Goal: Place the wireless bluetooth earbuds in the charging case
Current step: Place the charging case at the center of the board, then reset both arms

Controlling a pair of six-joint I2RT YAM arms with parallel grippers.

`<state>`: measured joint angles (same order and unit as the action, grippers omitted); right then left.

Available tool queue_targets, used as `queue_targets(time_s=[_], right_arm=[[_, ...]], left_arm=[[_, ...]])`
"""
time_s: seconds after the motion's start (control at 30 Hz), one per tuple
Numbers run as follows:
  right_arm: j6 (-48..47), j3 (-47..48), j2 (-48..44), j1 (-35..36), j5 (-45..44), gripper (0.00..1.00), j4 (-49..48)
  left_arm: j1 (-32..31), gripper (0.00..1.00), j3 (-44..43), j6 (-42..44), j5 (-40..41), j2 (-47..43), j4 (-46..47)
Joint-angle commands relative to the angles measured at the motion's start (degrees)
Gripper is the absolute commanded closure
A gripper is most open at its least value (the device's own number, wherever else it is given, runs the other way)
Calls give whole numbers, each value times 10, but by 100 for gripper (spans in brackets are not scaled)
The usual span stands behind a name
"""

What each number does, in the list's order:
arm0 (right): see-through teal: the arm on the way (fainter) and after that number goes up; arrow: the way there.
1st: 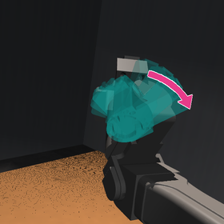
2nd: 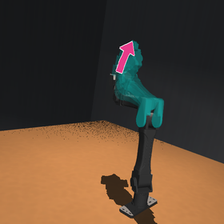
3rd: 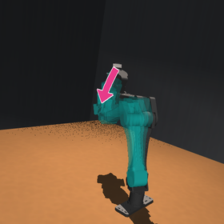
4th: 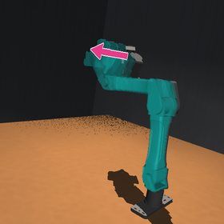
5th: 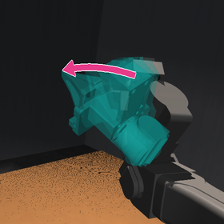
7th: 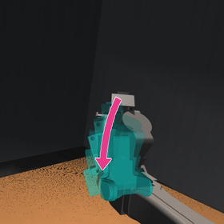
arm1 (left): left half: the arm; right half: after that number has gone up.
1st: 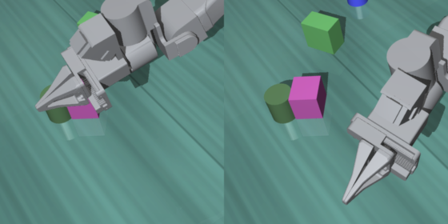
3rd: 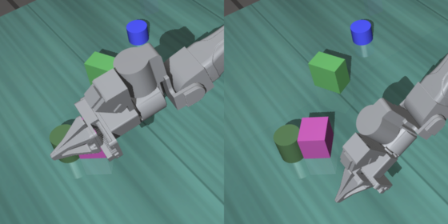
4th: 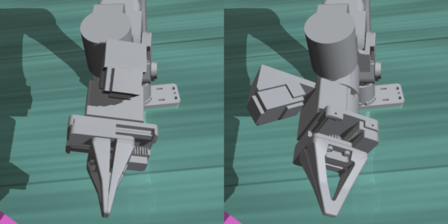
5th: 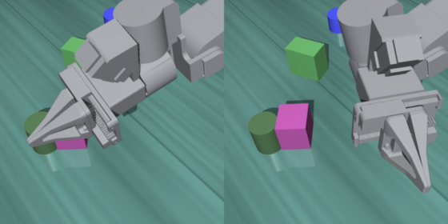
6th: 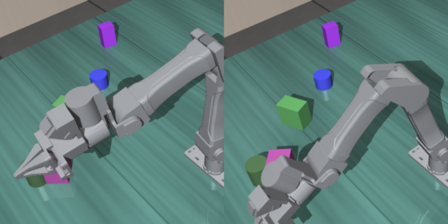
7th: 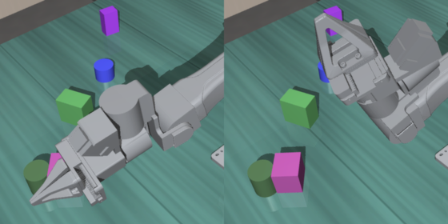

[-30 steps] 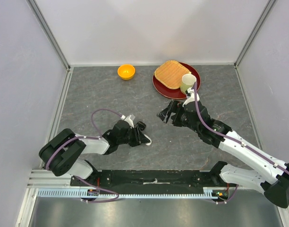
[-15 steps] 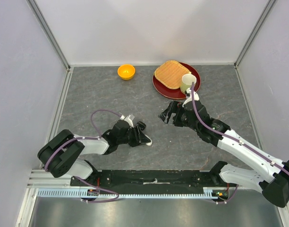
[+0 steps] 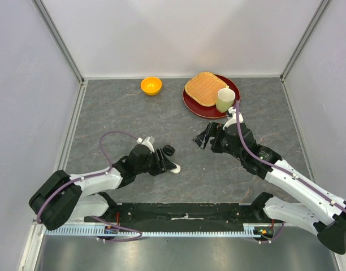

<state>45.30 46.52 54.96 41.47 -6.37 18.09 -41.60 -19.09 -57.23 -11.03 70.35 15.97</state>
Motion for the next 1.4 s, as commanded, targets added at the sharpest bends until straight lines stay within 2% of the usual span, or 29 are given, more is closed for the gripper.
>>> queue_targets(time_s=[0.0,0.1,0.2,0.23,0.27,0.33,0.43,0.47,0.53,0.57,0.63,0.7,0.77,0.8,0.87,0.9,0.97,1.07,1.17,1.37], right_arm=[[2,-6,-12,-3,-9,5,0],[-3,-4,-10,-3,-9,5,1],[-11,-1,-12,-4,-15,5,11],[-16,-3,-15,-4,-19,4,12],[-19,-8,-17,-5,-27,4,12],[-29,-12,-12,-7,-36,3,12],[-42,-8,10,-13,-44,2,27],[-49,-4,17,-18,-46,2,34],[-54,0,40,-29,-27,2,34],[-52,0,48,-57,-5,2,33],[-50,-6,73,-96,90,2,20],[-43,-20,86,-158,137,2,3],[-58,-21,92,-196,155,2,4],[-64,-20,89,-206,153,2,5],[-71,-18,82,-236,126,2,14],[-80,-18,73,-244,116,2,15],[-88,-18,61,-251,68,2,21],[-105,-29,38,-251,-44,2,20],[-121,-58,17,-251,-142,2,-1],[-162,-138,-20,-250,-232,2,-117]], left_arm=[[-1,40,-1,26,30,-28,-42],[-1,40,-3,33,36,-61,-81],[-1,39,-27,55,65,-149,-156],[-1,36,-33,66,91,-198,-184],[-1,27,-40,94,104,-225,-223],[-1,19,-60,134,144,-266,-247],[-1,16,-90,185,210,-335,-310],[-1,15,-98,232,217,-352,-314],[0,14,-120,264,247,-360,-336],[-1,9,-129,286,259,-358,-345],[0,6,-151,310,278,-344,-359],[8,2,-168,352,277,-318,-352],[31,0,-178,395,247,-297,-335],[85,0,-188,401,184,-277,-328],[162,0,-194,397,87,-262,-303],[230,0,-197,392,27,-254,-294],[282,0,-200,392,-1,-230,-288],[283,0,-221,374,22,-217,-307],[283,2,-198,324,66,-231,-300],[279,4,-162,269,101,-284,-297]])
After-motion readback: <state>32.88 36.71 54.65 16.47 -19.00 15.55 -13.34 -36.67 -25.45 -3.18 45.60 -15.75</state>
